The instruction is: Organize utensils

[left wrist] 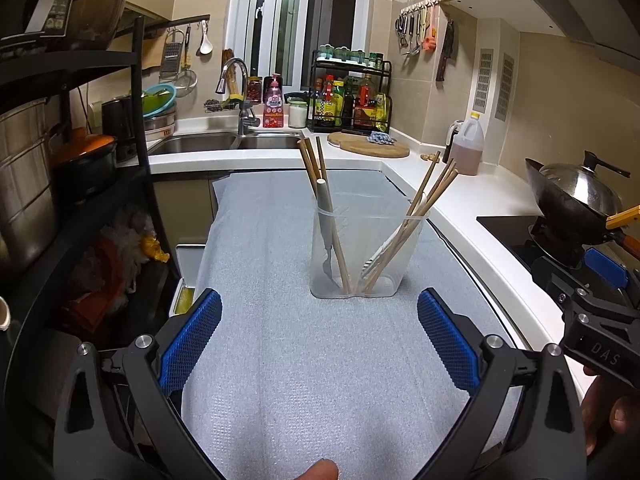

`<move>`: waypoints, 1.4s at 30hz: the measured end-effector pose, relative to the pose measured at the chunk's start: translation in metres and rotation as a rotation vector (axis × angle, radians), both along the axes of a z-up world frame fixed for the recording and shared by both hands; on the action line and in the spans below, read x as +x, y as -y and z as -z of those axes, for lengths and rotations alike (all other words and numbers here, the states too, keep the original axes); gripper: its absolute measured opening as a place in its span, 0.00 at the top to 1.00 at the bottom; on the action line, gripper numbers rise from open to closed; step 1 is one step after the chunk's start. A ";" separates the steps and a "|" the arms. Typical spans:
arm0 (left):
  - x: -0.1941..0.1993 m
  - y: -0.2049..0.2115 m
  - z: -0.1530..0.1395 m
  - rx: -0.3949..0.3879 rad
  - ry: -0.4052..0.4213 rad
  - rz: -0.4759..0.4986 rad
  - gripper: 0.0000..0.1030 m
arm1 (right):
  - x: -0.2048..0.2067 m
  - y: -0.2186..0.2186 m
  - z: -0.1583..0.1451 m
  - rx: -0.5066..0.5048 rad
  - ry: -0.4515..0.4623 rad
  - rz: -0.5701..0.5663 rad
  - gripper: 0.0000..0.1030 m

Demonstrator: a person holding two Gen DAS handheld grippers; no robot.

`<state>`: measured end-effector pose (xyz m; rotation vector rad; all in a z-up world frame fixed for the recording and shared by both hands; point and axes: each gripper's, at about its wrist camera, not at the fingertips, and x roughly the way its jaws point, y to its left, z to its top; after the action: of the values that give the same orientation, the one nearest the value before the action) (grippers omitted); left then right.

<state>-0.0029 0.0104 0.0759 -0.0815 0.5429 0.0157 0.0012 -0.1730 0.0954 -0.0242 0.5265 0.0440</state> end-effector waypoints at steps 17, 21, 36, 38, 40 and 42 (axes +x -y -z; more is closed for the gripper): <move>-0.001 -0.002 0.002 -0.004 -0.005 0.005 0.08 | 0.000 0.000 -0.005 -0.007 0.008 -0.001 0.05; -0.001 -0.001 0.002 0.007 -0.005 -0.004 0.08 | -0.001 -0.001 -0.006 -0.008 0.008 -0.002 0.05; -0.002 -0.001 0.003 0.012 0.001 0.005 0.07 | -0.001 0.000 -0.006 -0.010 0.010 -0.005 0.05; -0.003 -0.001 0.004 0.012 0.004 0.005 0.07 | -0.001 0.000 -0.006 -0.010 0.011 -0.004 0.05; -0.003 -0.001 0.003 0.015 0.011 0.005 0.08 | -0.001 0.000 -0.006 -0.010 0.010 -0.004 0.05; -0.004 -0.001 0.003 0.011 0.016 0.011 0.08 | -0.001 0.000 -0.006 -0.010 0.009 -0.005 0.05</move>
<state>-0.0065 0.0112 0.0731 -0.0682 0.5275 0.0070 0.0002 -0.1731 0.1017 -0.0358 0.5180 0.0457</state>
